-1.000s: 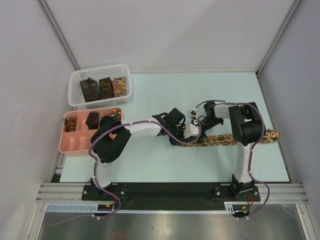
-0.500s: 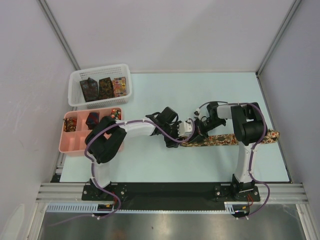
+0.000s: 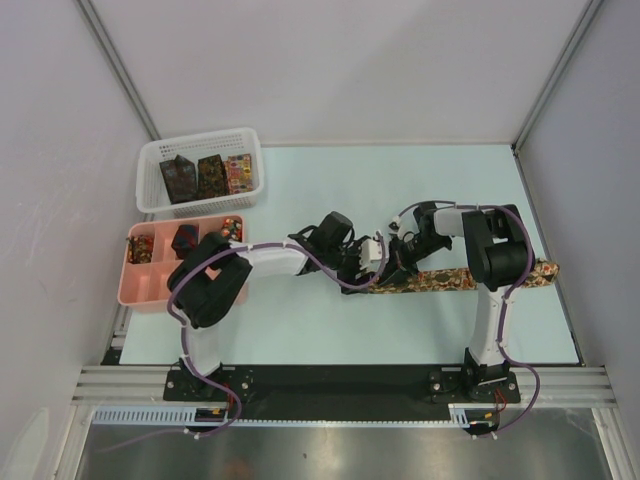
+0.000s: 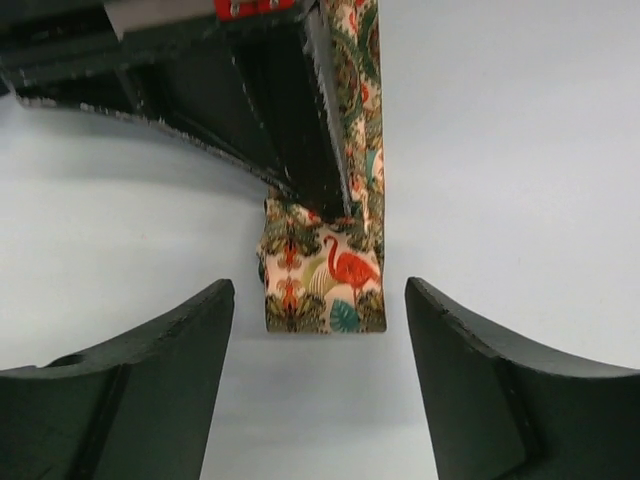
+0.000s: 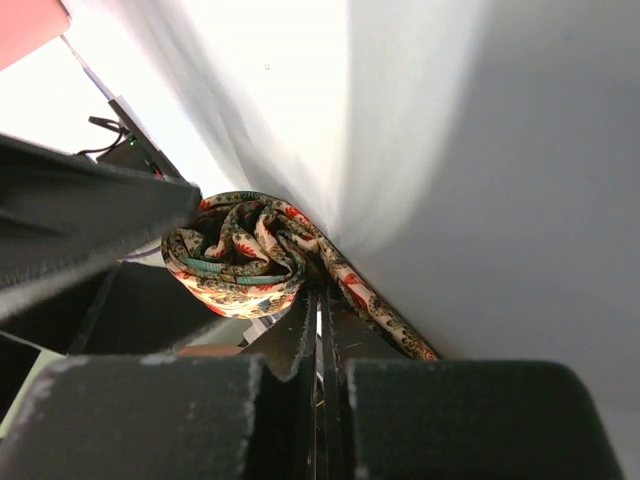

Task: Roll the ties
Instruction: Roll the tie at the center of the board.

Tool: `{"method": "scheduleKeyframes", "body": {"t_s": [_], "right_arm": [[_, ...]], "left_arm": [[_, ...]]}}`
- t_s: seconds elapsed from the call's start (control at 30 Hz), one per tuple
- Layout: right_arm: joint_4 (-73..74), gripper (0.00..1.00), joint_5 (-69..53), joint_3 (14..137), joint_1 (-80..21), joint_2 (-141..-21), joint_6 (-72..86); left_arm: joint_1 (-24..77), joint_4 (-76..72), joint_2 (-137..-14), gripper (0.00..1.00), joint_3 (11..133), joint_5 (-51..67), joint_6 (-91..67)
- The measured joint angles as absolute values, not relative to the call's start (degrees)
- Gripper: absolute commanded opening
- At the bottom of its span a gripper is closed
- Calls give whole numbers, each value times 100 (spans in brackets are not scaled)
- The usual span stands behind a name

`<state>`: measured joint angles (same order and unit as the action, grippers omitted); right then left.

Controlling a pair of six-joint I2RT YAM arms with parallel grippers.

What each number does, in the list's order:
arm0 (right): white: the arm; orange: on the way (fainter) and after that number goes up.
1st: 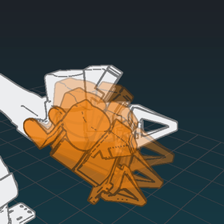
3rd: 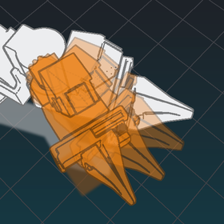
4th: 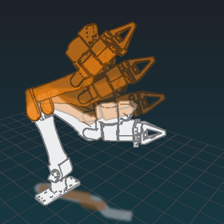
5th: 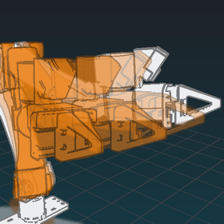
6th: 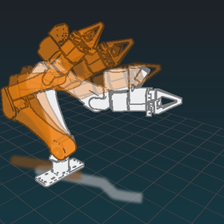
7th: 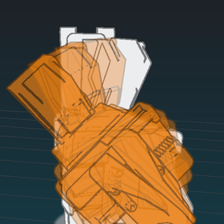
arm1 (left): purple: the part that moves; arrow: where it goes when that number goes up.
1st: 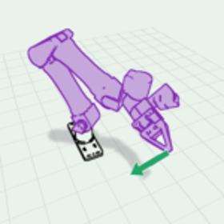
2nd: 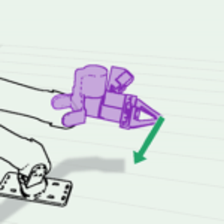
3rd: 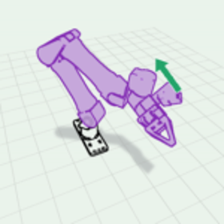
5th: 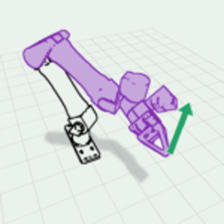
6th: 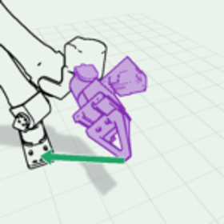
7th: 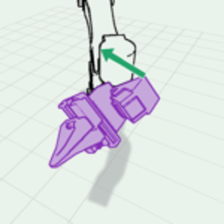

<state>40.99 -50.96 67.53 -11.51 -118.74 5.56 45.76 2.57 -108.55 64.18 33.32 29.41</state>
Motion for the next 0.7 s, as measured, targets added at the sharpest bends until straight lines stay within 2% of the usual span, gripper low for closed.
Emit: {"method": "scheduleKeyframes", "body": {"t_s": [0.1,0.13,0.17,0.23,0.3,0.47,0.6,0.7], "right_arm": [[4112,0,-5127,6775,-1168,-11900,532],[4112,0,-5148,6783,-1179,-11915,510],[4110,0,-5172,6792,-1197,-11928,495],[4071,0,-5256,6805,-1256,-11961,484],[4012,0,-5332,6818,-1343,-11992,493],[3795,0,-5520,6864,-1562,-12088,576],[3625,0,-5671,6914,-1686,-12186,593],[3548,0,-5756,6914,-1688,-12217,585]], "left_arm": [[4633,132,-10899,57,6434,3369,2908],[4641,134,-10923,52,6455,3369,2891],[4652,139,-10951,42,6477,3369,2884],[4668,239,-11017,35,6567,3367,2899],[4674,429,-11045,36,6661,3354,2939],[4674,1007,-11043,56,6814,3238,3221],[4657,1341,-11010,59,6785,3148,3409],[4637,1310,-10947,55,6676,3135,3454]]}}
